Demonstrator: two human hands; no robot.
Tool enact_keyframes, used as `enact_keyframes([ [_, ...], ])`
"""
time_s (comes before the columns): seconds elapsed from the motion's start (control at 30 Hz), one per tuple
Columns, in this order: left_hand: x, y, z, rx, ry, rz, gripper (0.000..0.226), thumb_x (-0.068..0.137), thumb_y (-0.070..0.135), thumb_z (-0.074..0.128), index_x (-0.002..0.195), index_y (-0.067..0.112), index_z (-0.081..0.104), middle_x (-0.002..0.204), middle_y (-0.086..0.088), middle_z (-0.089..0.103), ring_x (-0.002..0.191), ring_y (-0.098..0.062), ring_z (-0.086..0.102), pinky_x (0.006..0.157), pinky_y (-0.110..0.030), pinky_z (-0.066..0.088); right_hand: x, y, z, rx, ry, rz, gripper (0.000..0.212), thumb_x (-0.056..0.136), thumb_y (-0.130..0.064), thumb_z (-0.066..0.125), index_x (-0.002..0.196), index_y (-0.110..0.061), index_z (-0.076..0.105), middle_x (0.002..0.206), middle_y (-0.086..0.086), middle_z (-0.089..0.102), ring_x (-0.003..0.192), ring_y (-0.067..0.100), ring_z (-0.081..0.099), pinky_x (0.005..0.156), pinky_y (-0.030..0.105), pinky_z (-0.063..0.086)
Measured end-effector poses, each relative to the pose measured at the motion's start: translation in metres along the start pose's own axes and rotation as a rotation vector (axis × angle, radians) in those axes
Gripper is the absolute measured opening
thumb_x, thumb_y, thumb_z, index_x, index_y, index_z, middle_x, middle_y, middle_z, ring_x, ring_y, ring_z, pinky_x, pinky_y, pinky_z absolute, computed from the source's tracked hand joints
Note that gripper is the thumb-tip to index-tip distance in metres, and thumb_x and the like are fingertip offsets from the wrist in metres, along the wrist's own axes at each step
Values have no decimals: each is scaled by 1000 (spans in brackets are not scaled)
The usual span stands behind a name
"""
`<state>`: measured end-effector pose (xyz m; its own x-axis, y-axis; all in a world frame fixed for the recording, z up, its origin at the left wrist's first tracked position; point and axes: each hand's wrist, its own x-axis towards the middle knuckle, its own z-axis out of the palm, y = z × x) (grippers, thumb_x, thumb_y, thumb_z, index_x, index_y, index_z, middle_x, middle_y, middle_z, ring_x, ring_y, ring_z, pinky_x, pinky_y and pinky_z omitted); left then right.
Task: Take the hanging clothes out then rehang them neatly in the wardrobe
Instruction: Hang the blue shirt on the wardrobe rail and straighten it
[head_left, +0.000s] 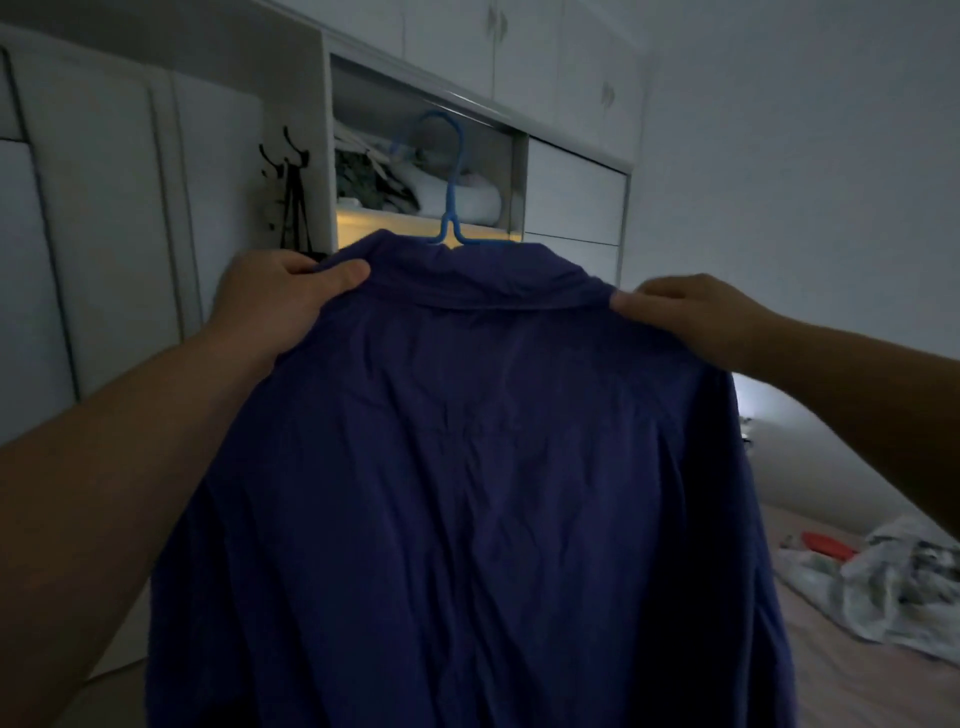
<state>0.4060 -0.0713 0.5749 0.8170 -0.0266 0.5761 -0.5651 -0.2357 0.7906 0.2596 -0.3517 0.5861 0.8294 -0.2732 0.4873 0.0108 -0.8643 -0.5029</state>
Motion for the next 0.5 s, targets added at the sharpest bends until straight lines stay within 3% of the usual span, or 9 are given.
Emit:
enact_keyframes([
  [0.13,22,3,-26,80,95,17,48,73,54,69,104,17,67,93,4,60,84,-14,58,80,-30,50,37,-34,14,-2,97,-86,46,84,-59,47,98,-21,70,92,0,66,80,13,58,76,27,44],
  [0.23,39,-5,-33,147,103,17,38,72,58,68,76,20,66,77,5,60,72,-12,57,81,-36,52,62,-42,30,18,92,-85,48,84,-55,51,98,-14,71,98,8,66,87,20,59,84,32,44],
  [0.37,57,-40,-23,251,69,-25,46,70,61,67,75,15,68,80,-1,65,73,-16,60,74,-35,52,86,-21,67,108,16,-93,25,84,-42,59,77,-21,70,80,0,66,70,9,55,63,22,41],
  [0.5,82,-69,-12,284,34,-81,36,70,55,71,64,21,62,71,4,60,65,-8,55,68,-29,48,118,2,102,114,-17,-122,18,86,-36,58,74,-26,66,79,-7,63,71,4,53,59,19,36],
])
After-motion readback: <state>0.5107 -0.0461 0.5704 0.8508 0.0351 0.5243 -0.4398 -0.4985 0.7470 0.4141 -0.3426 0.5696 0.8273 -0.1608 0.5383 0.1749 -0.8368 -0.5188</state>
